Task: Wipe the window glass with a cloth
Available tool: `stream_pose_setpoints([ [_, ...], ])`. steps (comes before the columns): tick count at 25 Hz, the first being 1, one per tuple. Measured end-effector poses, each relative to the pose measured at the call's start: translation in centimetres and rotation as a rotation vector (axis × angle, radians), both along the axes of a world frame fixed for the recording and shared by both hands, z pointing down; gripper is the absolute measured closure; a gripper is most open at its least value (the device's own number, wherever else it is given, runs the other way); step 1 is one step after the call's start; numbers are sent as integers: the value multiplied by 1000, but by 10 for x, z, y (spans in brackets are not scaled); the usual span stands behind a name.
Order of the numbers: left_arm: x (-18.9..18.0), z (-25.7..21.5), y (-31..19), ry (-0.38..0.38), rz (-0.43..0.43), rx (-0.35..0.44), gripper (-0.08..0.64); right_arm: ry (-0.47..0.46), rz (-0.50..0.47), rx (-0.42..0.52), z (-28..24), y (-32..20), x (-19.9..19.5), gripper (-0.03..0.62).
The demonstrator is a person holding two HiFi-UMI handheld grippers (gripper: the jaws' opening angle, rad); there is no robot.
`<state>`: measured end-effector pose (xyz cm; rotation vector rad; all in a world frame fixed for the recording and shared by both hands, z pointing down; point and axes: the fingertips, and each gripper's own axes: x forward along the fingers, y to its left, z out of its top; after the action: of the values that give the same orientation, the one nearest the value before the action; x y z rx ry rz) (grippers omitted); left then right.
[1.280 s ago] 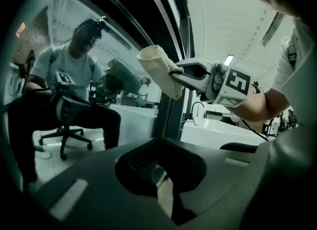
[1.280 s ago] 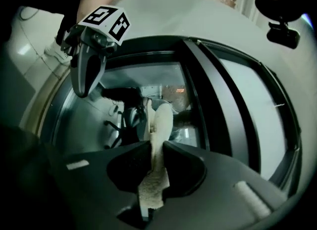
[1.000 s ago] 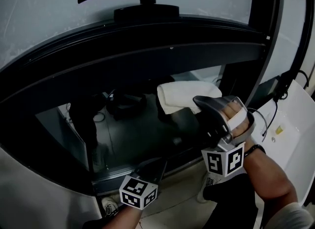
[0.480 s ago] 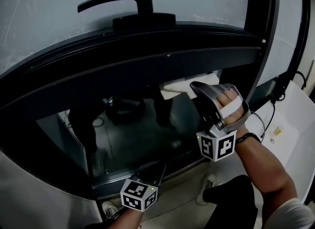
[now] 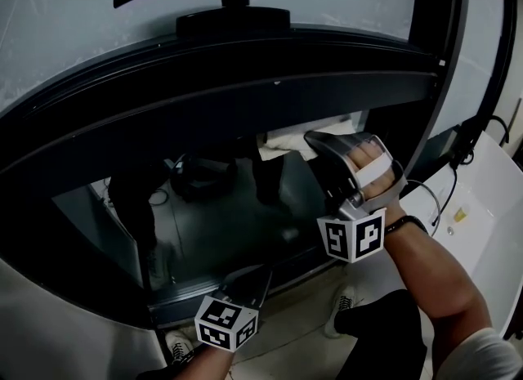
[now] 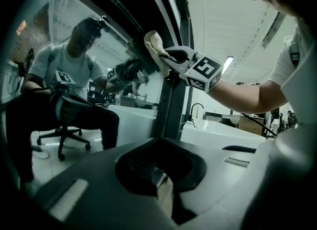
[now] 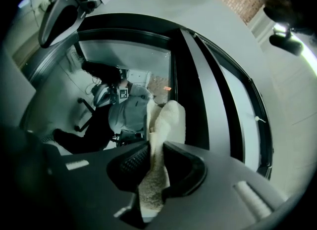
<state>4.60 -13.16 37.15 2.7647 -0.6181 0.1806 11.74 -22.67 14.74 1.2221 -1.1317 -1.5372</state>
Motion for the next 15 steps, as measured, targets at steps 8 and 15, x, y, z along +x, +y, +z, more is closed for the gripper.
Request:
stream_pose_setpoints([
  [8, 0, 11, -2, -11, 4, -11, 543, -41, -9, -30, 18, -9, 1, 528],
  [15, 3, 12, -4, -8, 1, -22, 543, -82, -27, -76, 22, -14, 1, 528],
])
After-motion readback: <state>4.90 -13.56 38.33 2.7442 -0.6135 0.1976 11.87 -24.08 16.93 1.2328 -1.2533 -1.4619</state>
